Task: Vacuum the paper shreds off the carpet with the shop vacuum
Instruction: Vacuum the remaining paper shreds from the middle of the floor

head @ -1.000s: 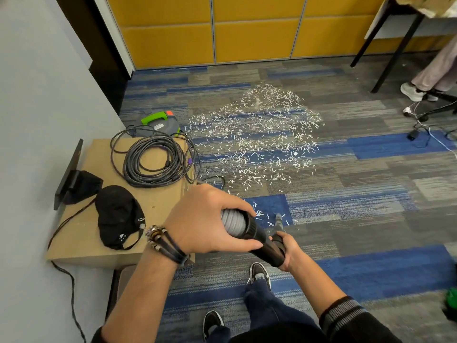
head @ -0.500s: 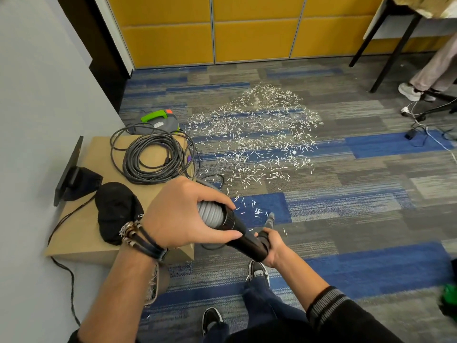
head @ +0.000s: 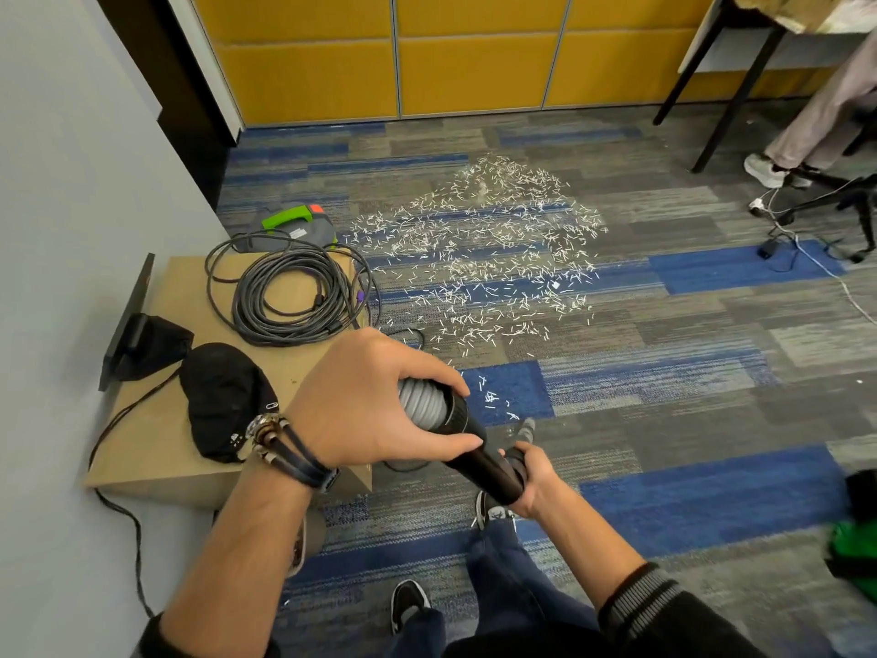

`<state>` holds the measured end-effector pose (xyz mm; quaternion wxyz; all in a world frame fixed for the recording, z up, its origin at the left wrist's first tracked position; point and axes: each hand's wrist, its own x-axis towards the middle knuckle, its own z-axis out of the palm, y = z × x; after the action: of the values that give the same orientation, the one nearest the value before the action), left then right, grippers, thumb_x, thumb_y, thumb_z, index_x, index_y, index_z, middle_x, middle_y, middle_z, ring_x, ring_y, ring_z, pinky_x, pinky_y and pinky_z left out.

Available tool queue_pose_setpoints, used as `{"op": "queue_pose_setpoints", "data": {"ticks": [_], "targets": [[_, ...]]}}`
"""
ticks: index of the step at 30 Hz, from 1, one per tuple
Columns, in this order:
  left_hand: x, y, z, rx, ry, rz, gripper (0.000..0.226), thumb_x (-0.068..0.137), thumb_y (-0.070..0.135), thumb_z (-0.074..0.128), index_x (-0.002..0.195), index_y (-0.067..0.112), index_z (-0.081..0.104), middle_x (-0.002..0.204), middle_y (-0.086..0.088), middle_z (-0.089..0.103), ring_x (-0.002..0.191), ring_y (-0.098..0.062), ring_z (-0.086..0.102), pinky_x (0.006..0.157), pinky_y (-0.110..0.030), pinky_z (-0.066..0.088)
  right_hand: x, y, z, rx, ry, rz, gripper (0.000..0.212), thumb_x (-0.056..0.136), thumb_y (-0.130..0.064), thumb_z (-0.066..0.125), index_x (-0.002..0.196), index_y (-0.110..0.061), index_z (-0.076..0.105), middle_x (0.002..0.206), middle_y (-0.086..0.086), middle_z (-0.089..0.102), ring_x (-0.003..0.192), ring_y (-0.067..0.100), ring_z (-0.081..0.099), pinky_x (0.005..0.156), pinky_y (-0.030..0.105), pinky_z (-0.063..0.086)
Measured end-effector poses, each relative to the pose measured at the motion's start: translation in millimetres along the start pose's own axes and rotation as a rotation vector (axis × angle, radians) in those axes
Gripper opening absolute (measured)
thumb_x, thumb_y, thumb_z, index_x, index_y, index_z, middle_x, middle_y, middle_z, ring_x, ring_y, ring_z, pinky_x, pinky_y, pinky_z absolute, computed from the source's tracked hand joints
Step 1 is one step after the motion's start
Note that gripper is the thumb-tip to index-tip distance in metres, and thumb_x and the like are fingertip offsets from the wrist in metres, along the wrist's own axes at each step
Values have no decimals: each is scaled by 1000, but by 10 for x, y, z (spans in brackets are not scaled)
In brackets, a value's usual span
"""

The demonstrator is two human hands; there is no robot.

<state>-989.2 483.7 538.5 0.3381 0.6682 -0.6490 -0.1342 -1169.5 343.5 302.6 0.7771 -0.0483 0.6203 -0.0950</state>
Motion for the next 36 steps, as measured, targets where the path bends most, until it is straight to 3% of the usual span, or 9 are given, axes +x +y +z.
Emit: {"op": "queue_pose_setpoints", "data": {"ticks": [5, 9, 13, 18, 29, 33, 36], "targets": [[-95, -47, -115, 25, -3, -8, 36, 66, 59, 87, 90, 34, 83, 83, 21, 77, 73, 1, 72, 72, -32, 59, 124, 149, 257, -86, -41, 9, 29, 94, -39, 49, 95, -10, 54, 85, 10, 61, 76, 25, 57, 86, 33, 50], [-155, -38, -201, -20, -32, -9, 35, 66, 56, 90, 91, 33, 83, 85, 21, 77, 76, 1, 73, 71, -32, 60, 33, 289, 155, 77, -103, 74, 36, 98, -37, 44, 79, -7, 51, 69, 10, 55, 65, 25, 52, 71, 33, 45], [-159, 97, -174, 42, -43, 43, 34, 66, 59, 85, 88, 33, 82, 80, 20, 76, 71, 0, 71, 68, -31, 58, 55, 295, 26, 52, -69, 84, 35, 97, -36, 42, 84, -5, 51, 78, 11, 54, 68, 27, 53, 67, 33, 52], [-144, 195, -190, 45, 4, 107, 34, 67, 60, 84, 88, 33, 83, 80, 21, 77, 70, 2, 71, 68, -30, 58, -51, 319, 76, 43, -158, 102, 33, 97, -34, 41, 87, -4, 53, 83, 12, 52, 70, 29, 53, 54, 41, 56], [-285, 68, -200, -79, -59, 82, 35, 67, 55, 88, 88, 28, 83, 84, 16, 78, 75, -4, 74, 71, -35, 59, 8, 605, -227, 226, -129, 59, 35, 102, -35, 37, 91, -4, 50, 78, 14, 53, 69, 27, 53, 59, 37, 56], [-550, -18, -257, -23, 0, 54, 32, 67, 54, 87, 87, 29, 83, 82, 17, 77, 72, -4, 73, 71, -35, 59, 24, 700, -114, 104, -67, 10, 34, 100, -34, 36, 83, -8, 48, 74, 11, 52, 66, 27, 52, 63, 31, 52], [-694, -52, -332, -3, 28, 39, 33, 67, 55, 86, 87, 29, 83, 84, 19, 77, 73, -2, 73, 72, -34, 59, 0, 764, 117, 0, -40, -4, 28, 99, -36, 43, 90, -10, 50, 75, 10, 56, 65, 25, 54, 65, 30, 51]]}}
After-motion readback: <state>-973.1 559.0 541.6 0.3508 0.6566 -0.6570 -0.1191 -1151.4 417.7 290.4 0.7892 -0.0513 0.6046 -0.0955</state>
